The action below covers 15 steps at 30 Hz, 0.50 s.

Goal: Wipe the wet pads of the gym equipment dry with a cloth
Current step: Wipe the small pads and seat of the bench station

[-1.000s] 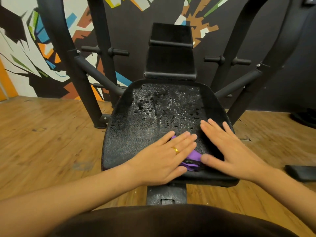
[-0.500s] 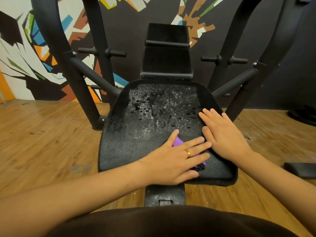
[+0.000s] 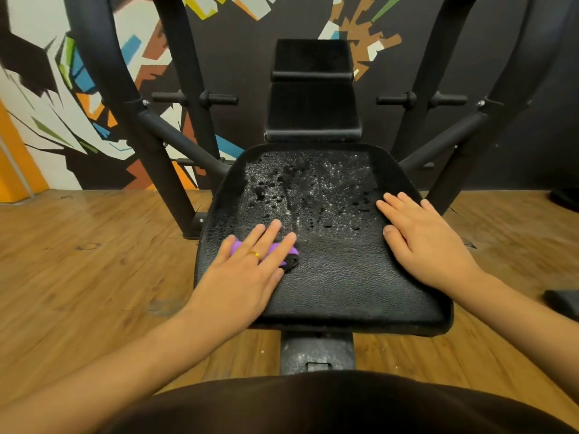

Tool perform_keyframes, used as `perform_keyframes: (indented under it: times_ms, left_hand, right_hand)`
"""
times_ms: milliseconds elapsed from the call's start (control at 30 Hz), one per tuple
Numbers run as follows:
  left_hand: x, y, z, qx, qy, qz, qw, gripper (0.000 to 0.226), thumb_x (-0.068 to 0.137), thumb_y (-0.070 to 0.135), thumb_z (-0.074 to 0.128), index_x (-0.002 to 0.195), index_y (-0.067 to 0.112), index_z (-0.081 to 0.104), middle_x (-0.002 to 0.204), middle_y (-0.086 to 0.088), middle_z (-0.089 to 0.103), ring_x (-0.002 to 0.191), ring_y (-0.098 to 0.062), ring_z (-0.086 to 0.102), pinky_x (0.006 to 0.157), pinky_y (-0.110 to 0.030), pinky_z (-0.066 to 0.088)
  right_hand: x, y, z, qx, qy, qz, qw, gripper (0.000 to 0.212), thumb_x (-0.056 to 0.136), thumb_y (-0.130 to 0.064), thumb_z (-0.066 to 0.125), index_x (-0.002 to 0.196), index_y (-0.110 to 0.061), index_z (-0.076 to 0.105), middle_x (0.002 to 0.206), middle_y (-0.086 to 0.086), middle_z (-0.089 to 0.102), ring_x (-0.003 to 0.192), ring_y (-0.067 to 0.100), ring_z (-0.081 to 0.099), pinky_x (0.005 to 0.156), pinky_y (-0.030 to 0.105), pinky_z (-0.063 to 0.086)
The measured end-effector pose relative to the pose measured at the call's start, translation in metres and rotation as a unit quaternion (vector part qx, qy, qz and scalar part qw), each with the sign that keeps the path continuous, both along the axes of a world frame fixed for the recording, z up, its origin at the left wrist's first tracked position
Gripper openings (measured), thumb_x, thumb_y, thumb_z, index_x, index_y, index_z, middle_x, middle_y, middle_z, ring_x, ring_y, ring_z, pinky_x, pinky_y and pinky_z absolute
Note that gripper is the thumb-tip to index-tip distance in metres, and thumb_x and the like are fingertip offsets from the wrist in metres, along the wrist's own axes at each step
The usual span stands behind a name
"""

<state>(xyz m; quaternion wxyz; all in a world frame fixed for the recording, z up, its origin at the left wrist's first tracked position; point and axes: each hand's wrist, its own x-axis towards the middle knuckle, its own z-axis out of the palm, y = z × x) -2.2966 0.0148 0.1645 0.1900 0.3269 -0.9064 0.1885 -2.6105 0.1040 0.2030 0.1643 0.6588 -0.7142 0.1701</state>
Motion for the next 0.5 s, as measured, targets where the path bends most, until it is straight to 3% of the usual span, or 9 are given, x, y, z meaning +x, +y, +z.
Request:
perform_keyframes:
  times_ms: [100, 300, 501]
  left_hand:
    - [-0.002, 0.005, -0.003, 0.0, 0.002, 0.015, 1.0, 0.058, 0.103, 0.038, 0.026, 0.159, 0.023, 0.029, 0.166, -0.006, 0.027, 0.151, -0.028, 0.029, 0.11, -0.061, 0.039]
    - [-0.042, 0.011, -0.002, -0.01, -0.031, -0.082, 0.996, 0.059, 0.107, 0.041, 0.024, 0.162, 0.023, 0.016, 0.17, -0.003, 0.011, 0.156, -0.024, 0.011, 0.117, -0.061, 0.026]
    - [-0.014, 0.007, -0.005, 0.001, 0.007, -0.03, 1.0, 0.058, 0.106, 0.042, 0.022, 0.16, 0.022, 0.026, 0.168, -0.003, 0.02, 0.154, -0.023, 0.022, 0.115, -0.053, 0.035]
  right_hand:
    - [0.002, 0.001, 0.001, 0.001, 0.0, -0.009, 1.0, 0.064, 0.1, -0.045, 0.019, 0.156, -0.02, 0.038, 0.163, -0.001, 0.032, 0.153, 0.02, 0.021, 0.124, 0.043, 0.013]
    - [0.003, 0.0, 0.002, 0.001, 0.014, -0.014, 1.0, 0.067, 0.099, -0.046, 0.015, 0.155, -0.019, 0.038, 0.162, 0.002, 0.034, 0.153, 0.022, 0.023, 0.123, 0.043, 0.014]
    - [0.003, 0.002, 0.002, 0.006, 0.012, -0.007, 1.0, 0.071, 0.097, -0.054, 0.018, 0.156, -0.019, 0.037, 0.163, 0.001, 0.031, 0.153, 0.021, 0.021, 0.123, 0.042, 0.011]
